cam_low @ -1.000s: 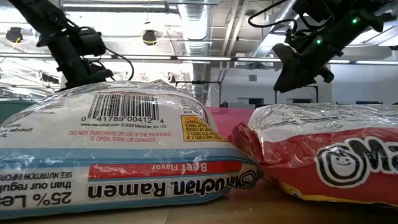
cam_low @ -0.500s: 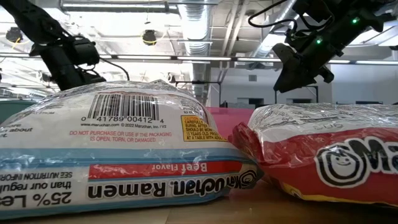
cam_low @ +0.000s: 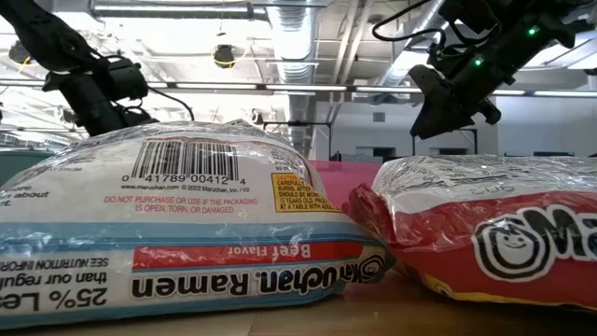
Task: Pick & Place Food Item
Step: Put the orange noodle pack into the red bin
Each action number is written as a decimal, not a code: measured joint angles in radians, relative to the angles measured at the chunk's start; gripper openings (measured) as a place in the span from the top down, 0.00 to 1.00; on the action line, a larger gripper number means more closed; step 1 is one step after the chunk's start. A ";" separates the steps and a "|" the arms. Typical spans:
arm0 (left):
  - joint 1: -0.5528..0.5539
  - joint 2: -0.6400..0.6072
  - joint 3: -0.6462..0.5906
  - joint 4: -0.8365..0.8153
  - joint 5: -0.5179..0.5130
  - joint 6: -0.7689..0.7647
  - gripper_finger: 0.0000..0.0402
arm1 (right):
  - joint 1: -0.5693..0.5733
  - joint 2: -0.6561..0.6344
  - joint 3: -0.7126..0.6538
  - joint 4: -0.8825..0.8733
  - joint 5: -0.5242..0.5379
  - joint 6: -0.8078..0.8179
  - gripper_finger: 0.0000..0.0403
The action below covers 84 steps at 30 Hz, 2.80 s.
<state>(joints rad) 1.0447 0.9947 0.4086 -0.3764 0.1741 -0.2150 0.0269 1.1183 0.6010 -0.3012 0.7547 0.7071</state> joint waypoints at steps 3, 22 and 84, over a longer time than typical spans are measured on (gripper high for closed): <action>0.000 0.000 0.000 -0.001 0.002 0.000 0.26 | 0.000 0.000 0.000 0.000 0.000 0.000 0.76; -0.013 0.045 -0.038 0.047 0.043 -0.032 0.26 | 0.000 0.000 0.000 0.000 0.000 0.000 0.76; -0.002 0.154 -0.099 0.240 0.219 -0.021 0.75 | 0.000 0.001 0.000 0.000 -0.008 0.000 0.76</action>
<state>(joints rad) 1.0431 1.1492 0.3099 -0.1362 0.3935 -0.2364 0.0273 1.1191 0.6006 -0.3016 0.7468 0.7072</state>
